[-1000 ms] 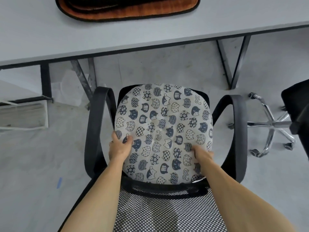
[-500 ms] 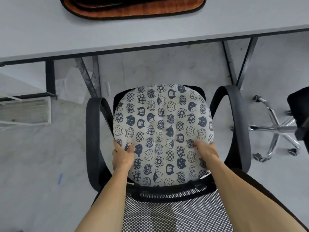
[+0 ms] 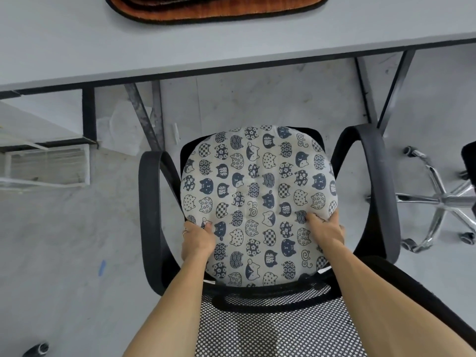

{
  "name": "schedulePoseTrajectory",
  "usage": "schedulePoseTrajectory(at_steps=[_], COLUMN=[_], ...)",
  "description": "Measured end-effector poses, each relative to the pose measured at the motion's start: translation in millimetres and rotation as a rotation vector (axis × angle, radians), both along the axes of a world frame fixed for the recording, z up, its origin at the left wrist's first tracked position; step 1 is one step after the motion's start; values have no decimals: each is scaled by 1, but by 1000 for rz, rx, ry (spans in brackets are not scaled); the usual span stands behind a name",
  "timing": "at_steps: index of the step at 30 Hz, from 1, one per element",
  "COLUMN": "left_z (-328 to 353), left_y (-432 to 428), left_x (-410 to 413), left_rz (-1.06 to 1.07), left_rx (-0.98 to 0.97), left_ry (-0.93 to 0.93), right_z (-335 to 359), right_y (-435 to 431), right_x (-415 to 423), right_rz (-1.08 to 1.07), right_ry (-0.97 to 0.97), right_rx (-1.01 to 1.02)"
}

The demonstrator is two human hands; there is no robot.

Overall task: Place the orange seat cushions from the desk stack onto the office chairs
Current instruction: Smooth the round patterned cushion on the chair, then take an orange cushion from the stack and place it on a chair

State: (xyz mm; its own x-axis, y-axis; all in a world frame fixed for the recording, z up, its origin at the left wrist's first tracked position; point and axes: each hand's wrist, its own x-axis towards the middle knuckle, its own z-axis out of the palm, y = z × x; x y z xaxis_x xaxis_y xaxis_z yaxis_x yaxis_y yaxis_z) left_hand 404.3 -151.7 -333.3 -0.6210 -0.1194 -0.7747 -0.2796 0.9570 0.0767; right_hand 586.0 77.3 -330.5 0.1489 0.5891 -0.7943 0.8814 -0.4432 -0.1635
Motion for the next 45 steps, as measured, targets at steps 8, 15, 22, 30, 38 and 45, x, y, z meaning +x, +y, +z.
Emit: schedulePoseTrajectory(at_steps=[8, 15, 22, 30, 38, 45], left_z=[4, 48, 202, 384, 486, 477], left_y=[-1, 11, 62, 64, 56, 74], left_x=[1, 2, -3, -42, -138, -231], left_rz=[11, -151, -649, -904, -833, -837], left_rx=[-25, -41, 285, 417, 383, 321], left_ry=[-27, 65, -52, 224, 575, 580], right_z=[-5, 45, 191, 372, 467, 457], right_y=[0, -9, -27, -29, 1, 16], right_x=[-2, -22, -64, -72, -142, -230], right_rz=[27, 279, 732, 1046, 1108, 1061], right_ry=[-41, -127, 147, 348, 451, 400], right_rx=[-9, 132, 41, 366, 618, 628])
